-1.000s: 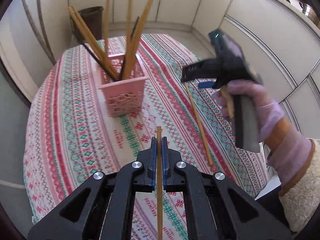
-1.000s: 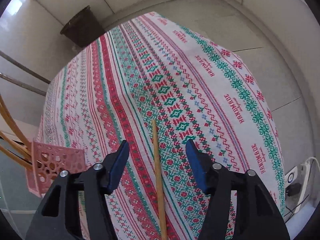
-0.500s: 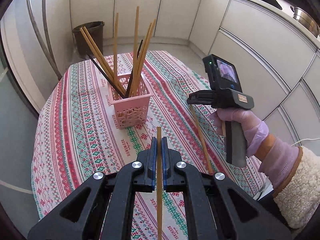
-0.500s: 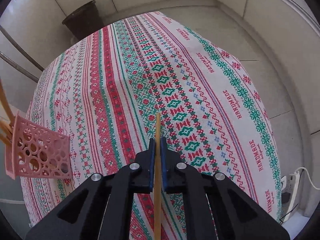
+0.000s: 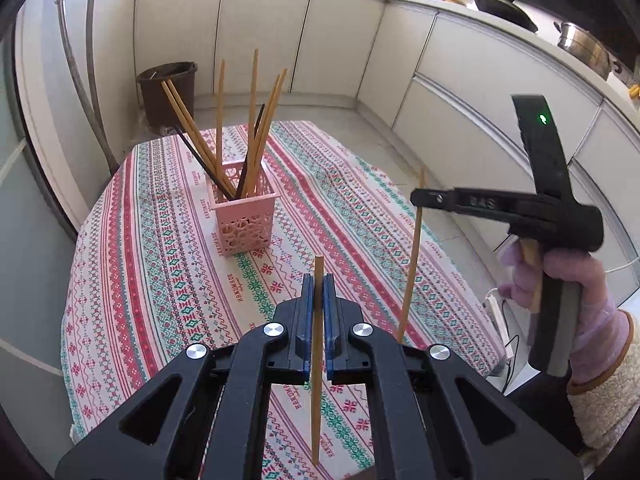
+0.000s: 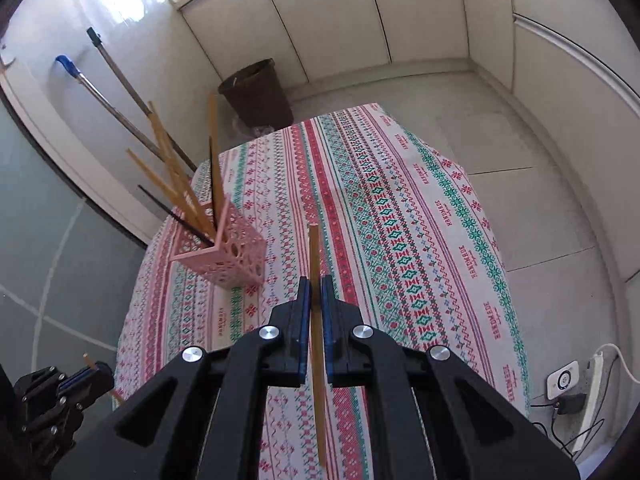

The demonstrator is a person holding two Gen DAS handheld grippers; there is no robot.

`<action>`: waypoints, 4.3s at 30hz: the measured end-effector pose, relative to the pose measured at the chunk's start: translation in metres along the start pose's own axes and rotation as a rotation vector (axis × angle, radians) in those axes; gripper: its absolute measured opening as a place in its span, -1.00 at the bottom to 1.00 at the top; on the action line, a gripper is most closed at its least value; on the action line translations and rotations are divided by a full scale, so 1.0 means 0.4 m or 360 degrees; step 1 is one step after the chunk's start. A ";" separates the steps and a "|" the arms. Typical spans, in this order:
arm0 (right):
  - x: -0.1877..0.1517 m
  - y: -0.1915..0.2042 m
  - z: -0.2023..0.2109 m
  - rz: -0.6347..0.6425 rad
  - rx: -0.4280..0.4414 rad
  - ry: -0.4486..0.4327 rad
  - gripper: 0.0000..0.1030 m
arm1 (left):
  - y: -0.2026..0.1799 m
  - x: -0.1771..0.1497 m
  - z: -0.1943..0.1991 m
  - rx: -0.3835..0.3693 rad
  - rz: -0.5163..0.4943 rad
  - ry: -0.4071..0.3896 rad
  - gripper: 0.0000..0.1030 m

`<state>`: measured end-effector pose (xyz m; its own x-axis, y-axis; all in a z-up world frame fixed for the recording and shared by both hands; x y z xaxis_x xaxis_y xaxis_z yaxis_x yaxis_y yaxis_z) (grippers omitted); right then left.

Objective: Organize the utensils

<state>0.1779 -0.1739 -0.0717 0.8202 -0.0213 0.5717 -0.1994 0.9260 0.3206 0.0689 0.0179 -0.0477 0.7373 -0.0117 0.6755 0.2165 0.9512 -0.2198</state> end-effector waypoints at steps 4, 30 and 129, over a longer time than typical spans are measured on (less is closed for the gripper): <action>-0.028 0.012 0.070 0.0017 0.0091 -0.0052 -0.89 | -0.012 0.000 0.065 0.0000 0.0031 -0.0117 -0.92; 0.023 -0.028 0.185 -0.0121 0.0360 -0.0215 -0.88 | 0.054 0.388 0.171 0.0401 0.0097 -0.0545 -0.92; -0.003 0.087 0.147 0.0080 -0.0431 -0.0632 0.87 | -0.015 0.119 0.065 0.0792 0.0098 -0.0602 0.86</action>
<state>0.1383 -0.1640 -0.0167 0.5346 -0.0672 0.8424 -0.0435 0.9933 0.1069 0.0860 0.0194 0.0041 0.4418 0.0708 0.8943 -0.2102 0.9773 0.0265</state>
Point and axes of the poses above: each gripper's, at about its wrist camera, not at the fingertips, and z roughly against the way its jaws point, y to its left, x to its top, the point moved 3 cm from there along -z, roughly the way its jaws point, and after that the axes turned 2 degrees about -x, right-handed, at the moved point
